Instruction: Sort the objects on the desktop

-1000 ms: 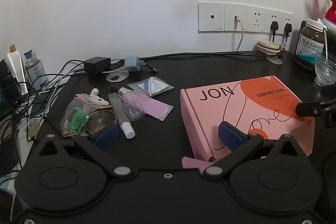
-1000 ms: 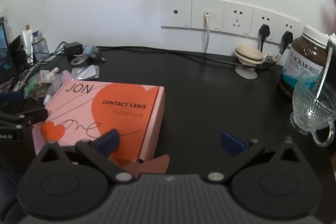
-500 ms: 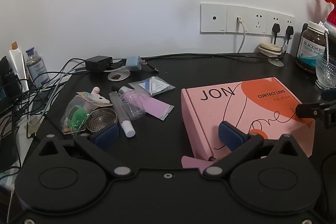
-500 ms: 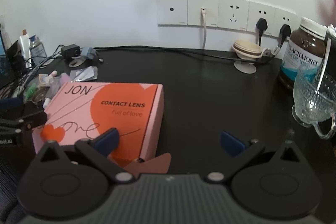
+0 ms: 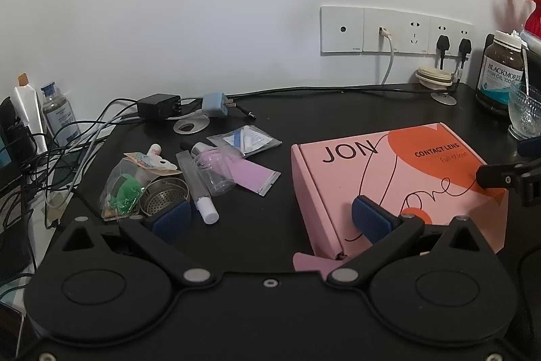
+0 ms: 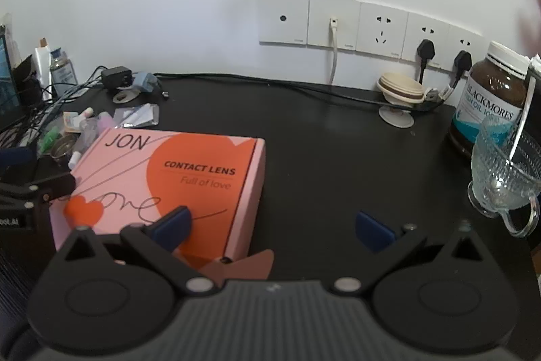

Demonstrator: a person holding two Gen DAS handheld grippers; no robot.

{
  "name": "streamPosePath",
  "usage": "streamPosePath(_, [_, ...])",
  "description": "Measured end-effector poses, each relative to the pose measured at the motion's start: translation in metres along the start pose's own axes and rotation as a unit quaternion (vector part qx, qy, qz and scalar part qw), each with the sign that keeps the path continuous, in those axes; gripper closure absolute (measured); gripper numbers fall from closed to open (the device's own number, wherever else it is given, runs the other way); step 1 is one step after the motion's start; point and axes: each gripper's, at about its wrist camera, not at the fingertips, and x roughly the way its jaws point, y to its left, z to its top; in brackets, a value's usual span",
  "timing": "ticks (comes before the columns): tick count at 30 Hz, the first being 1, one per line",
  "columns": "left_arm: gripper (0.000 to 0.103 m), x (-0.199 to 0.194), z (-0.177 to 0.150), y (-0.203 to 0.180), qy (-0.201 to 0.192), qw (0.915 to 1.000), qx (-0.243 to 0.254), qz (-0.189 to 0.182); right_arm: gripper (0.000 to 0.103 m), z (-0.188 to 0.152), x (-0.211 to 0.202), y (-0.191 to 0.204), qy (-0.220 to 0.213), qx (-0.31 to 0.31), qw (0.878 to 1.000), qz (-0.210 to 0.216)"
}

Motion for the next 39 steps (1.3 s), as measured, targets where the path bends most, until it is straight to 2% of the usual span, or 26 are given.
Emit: streamPosePath(39, [0.0,0.0016,0.0002,0.0035,-0.001,1.0,-0.004,-0.007,0.001,-0.0002,0.0018,-0.0036,0.001,0.001,1.0,0.01])
